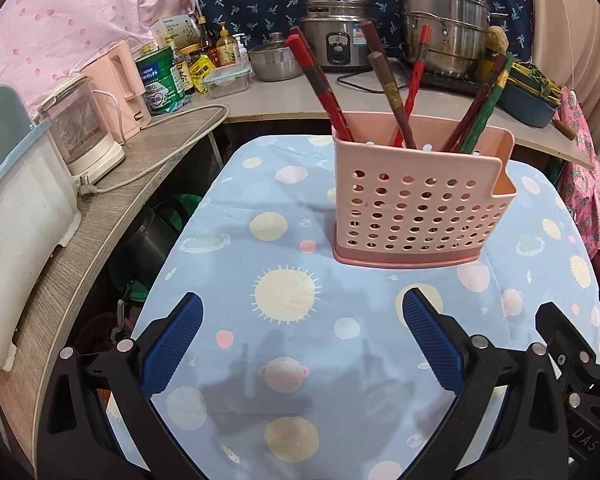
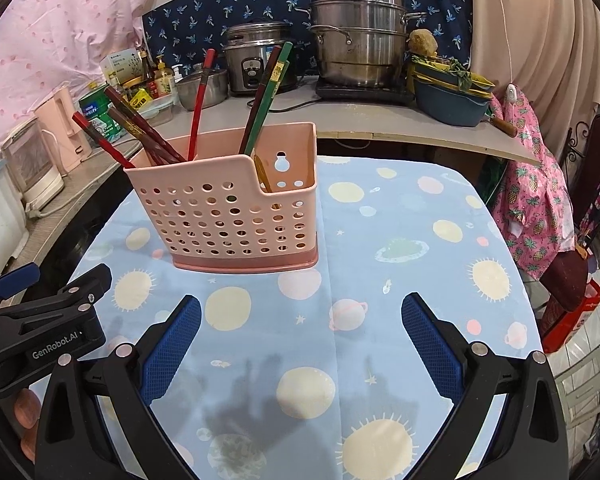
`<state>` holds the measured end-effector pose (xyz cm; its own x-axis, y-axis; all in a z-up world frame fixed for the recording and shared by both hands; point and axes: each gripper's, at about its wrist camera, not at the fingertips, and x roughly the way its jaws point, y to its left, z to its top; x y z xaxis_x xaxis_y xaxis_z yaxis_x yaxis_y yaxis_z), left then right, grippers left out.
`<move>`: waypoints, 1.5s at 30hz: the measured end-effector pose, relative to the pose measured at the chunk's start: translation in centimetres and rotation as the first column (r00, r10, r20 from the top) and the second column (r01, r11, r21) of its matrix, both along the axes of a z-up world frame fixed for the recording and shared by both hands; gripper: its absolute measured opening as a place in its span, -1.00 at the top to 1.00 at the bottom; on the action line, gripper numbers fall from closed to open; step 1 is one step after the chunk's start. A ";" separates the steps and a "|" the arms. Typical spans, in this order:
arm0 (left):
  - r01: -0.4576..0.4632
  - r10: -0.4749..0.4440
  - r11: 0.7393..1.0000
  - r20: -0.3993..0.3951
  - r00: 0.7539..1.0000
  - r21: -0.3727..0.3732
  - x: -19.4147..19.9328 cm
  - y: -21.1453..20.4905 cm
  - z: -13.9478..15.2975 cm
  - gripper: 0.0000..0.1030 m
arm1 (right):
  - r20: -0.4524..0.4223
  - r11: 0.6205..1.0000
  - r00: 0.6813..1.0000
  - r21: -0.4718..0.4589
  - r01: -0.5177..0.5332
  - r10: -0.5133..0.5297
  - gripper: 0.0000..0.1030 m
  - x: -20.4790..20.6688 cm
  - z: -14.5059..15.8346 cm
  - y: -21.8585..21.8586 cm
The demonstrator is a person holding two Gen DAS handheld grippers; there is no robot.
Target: Organize utensils
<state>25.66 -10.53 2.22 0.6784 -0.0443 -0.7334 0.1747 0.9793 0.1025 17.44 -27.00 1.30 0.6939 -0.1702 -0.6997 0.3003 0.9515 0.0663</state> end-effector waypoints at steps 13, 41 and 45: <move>-0.008 0.008 1.000 0.001 1.000 -0.006 0.2 -0.2 0.1 -0.86 | -0.003 1.000 1.000 0.006 0.005 -0.005 -0.88 0.4 -0.5 -0.4; 0.007 -0.006 1.000 0.017 1.000 -0.008 0.3 -0.4 0.1 -0.85 | -0.001 1.000 1.000 0.012 0.009 -0.009 -0.88 0.5 -0.5 -0.6; 0.008 -0.008 1.000 0.016 1.000 -0.006 0.4 -0.4 0.0 -0.85 | -0.001 1.000 1.000 0.013 0.009 -0.009 -0.88 0.5 -0.6 -0.6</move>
